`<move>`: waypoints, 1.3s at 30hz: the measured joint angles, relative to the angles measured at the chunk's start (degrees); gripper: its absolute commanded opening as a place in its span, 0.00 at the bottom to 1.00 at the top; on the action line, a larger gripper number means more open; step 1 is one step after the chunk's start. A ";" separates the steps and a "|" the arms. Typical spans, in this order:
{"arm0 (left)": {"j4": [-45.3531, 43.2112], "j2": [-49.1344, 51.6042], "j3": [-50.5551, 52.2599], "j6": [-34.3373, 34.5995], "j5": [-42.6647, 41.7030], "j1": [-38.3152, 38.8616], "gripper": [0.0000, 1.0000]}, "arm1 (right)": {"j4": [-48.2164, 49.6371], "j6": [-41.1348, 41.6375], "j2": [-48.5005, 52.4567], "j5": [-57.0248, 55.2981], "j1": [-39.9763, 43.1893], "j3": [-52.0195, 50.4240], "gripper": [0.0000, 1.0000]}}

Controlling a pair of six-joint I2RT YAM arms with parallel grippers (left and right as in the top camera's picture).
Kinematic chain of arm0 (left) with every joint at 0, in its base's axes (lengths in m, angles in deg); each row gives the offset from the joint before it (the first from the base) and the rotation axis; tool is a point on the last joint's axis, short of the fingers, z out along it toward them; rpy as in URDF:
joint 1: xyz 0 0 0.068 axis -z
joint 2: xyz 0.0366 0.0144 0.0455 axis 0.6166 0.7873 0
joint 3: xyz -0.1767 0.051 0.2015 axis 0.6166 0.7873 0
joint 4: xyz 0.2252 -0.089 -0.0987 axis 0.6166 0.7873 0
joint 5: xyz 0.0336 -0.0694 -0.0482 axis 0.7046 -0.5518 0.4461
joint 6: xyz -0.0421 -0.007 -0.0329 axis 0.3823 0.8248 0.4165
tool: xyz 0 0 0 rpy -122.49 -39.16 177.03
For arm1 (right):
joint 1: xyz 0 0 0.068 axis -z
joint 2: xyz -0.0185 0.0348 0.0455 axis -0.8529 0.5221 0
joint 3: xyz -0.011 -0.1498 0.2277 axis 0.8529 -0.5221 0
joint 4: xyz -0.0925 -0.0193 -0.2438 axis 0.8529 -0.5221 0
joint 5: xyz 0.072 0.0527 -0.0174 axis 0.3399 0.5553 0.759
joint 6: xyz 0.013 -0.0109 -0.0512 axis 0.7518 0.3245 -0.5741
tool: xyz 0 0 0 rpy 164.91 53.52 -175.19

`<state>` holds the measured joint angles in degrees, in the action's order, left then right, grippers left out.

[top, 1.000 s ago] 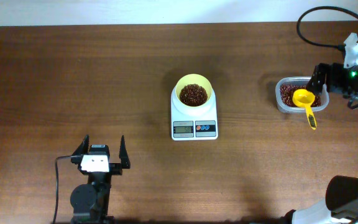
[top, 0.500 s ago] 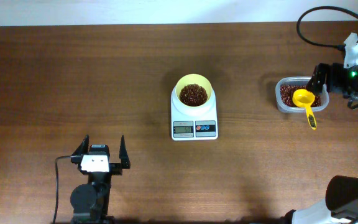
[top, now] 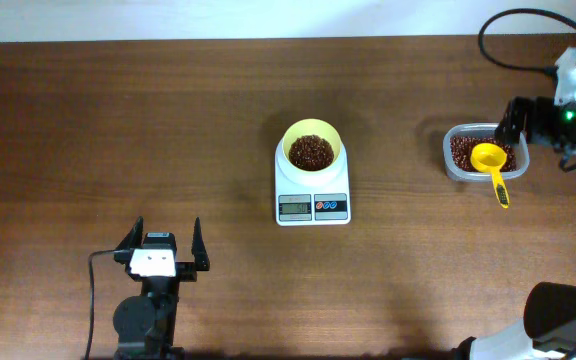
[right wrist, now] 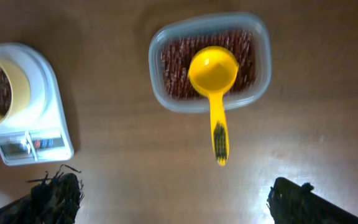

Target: Scoop item into bowl and weigh 50g on scale

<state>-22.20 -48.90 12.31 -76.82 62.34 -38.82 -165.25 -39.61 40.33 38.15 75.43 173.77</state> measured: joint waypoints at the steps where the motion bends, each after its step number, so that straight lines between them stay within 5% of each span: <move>1: 0.00 0.00 0.00 0.00 -0.02 0.00 0.99 | 1.49 -0.02 -0.02 -0.02 -0.17 0.00 0.98; 12: 0.00 0.00 0.00 0.00 0.00 0.00 0.99 | 15.50 -0.22 -14.51 -0.22 -7.48 -4.07 0.99; 30: 0.02 -0.11 0.00 0.02 0.42 0.00 0.99 | 92.78 -0.63 -59.93 1.70 -7.54 -86.20 0.99; 39: 0.02 -0.15 0.00 0.00 0.42 0.00 0.99 | 98.01 -0.68 -78.36 1.73 -7.56 -103.43 0.98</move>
<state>-22.18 -49.05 12.31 -76.82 62.76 -38.82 -67.24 -40.28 -38.03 39.88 67.87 70.34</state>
